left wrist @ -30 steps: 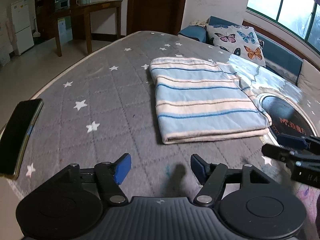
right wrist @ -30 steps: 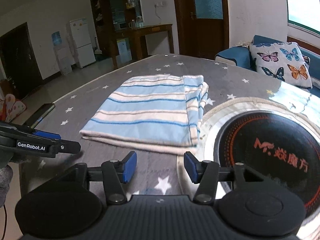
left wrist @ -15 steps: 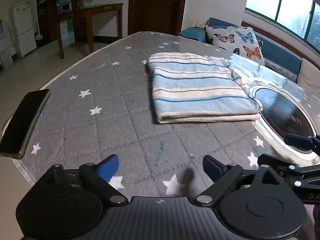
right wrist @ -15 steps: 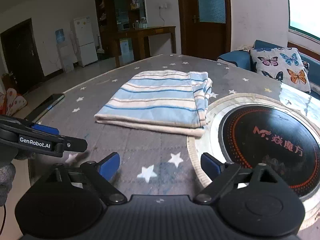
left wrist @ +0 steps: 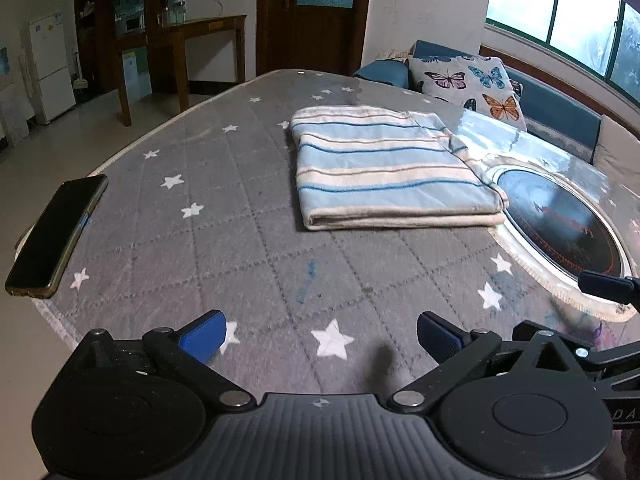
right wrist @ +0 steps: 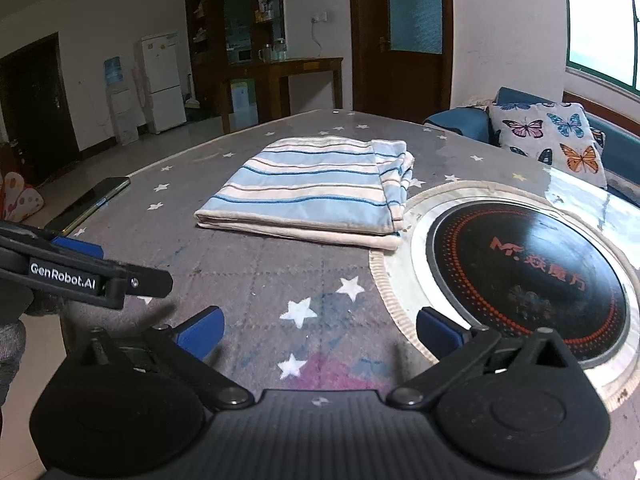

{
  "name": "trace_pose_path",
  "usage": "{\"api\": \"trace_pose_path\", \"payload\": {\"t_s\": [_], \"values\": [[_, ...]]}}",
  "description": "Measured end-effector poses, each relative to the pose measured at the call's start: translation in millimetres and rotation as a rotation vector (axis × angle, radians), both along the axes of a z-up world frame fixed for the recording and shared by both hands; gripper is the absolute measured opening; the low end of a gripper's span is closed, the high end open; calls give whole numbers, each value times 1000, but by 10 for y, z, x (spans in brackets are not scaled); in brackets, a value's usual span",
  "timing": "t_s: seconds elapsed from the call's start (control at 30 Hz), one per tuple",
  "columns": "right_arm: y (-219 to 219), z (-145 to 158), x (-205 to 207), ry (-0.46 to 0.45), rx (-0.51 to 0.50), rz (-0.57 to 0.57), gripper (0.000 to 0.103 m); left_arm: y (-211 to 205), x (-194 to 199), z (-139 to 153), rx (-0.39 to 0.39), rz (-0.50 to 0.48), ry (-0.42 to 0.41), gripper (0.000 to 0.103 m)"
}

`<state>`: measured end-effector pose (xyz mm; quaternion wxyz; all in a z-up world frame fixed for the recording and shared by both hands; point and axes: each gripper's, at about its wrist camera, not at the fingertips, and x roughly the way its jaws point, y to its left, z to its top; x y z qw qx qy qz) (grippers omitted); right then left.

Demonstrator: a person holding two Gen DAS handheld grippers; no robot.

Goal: Fold clothes

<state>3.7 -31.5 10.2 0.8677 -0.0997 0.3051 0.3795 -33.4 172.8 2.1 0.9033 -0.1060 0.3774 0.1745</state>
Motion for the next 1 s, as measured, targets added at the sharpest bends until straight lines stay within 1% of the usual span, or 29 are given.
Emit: {"api": "trace_pose_path", "payload": {"t_s": [0.27,0.5,0.67,1.0], "values": [[-43,-21,-86,5,-6,-32,103,-38,-67,-26,12,23,12,103],[-68,-37,-137,9,-17,-57,103,-40,-122,-52,7,40,14,103],[-68,-48,-176,4,-30,-66,103,-62,-130,-79,12,44,22,103],[-68,-82,-204,24,-35,-74,103,-85,-162,-100,20,58,27,103]]}}
